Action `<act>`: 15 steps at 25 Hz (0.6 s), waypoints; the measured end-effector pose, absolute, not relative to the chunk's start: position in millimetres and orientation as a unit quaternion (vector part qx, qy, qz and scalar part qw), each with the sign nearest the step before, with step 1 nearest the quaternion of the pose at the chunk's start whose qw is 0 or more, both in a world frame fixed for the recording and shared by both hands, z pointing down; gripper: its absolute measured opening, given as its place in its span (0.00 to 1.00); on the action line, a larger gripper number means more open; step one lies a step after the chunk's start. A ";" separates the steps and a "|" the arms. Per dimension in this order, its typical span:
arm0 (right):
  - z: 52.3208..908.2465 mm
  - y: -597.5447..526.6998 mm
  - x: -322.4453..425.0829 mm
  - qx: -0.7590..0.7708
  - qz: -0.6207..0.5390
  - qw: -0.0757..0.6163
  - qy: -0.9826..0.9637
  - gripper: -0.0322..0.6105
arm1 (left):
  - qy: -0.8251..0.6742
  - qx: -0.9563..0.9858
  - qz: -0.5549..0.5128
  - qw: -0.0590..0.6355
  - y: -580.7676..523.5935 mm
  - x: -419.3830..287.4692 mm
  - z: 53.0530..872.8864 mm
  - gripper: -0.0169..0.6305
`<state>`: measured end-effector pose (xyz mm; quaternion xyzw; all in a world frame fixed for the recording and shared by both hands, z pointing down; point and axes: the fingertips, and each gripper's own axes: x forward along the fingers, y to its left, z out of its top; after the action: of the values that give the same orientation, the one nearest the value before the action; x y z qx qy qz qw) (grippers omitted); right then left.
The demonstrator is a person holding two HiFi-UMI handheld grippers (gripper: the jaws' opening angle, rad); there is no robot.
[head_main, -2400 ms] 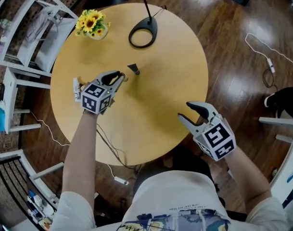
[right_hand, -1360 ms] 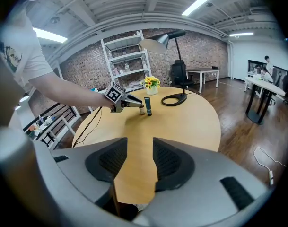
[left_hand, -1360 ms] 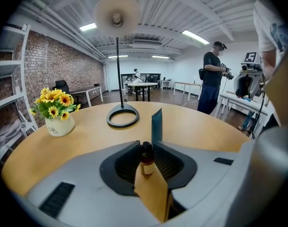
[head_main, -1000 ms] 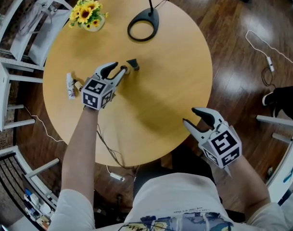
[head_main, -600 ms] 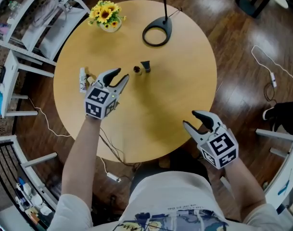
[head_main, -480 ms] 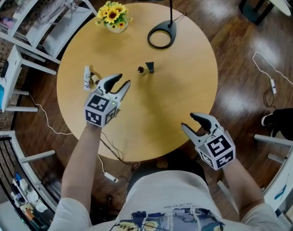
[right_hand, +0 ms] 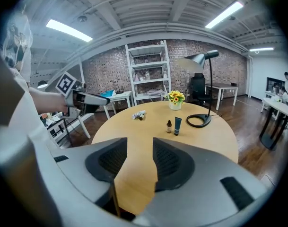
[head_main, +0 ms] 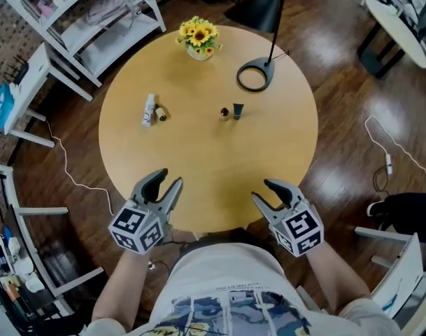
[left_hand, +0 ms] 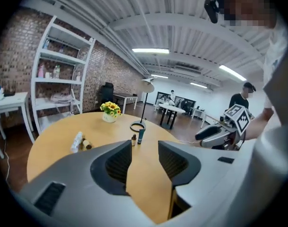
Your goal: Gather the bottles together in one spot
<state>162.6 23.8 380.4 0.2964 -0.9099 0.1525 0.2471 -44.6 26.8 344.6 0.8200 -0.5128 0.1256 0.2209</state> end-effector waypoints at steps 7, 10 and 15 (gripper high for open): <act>368.5 38.6 131.1 0.301 0.145 0.254 -0.907 0.36 | -0.529 0.795 0.130 0.269 105.7 -84.6 347.0 0.26; 367.2 44.7 119.4 0.304 0.140 0.257 -0.907 0.36 | -0.539 0.791 0.118 0.265 113.1 -104.5 342.7 0.27; 360.9 58.8 98.9 0.312 0.140 0.265 -0.901 0.36 | -0.526 0.801 0.101 0.268 120.7 -127.8 339.4 0.36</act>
<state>98.9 58.8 360.9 0.3124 -0.9014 0.1403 0.2649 -127.8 120.7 339.4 0.8010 -0.5257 0.1009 0.2679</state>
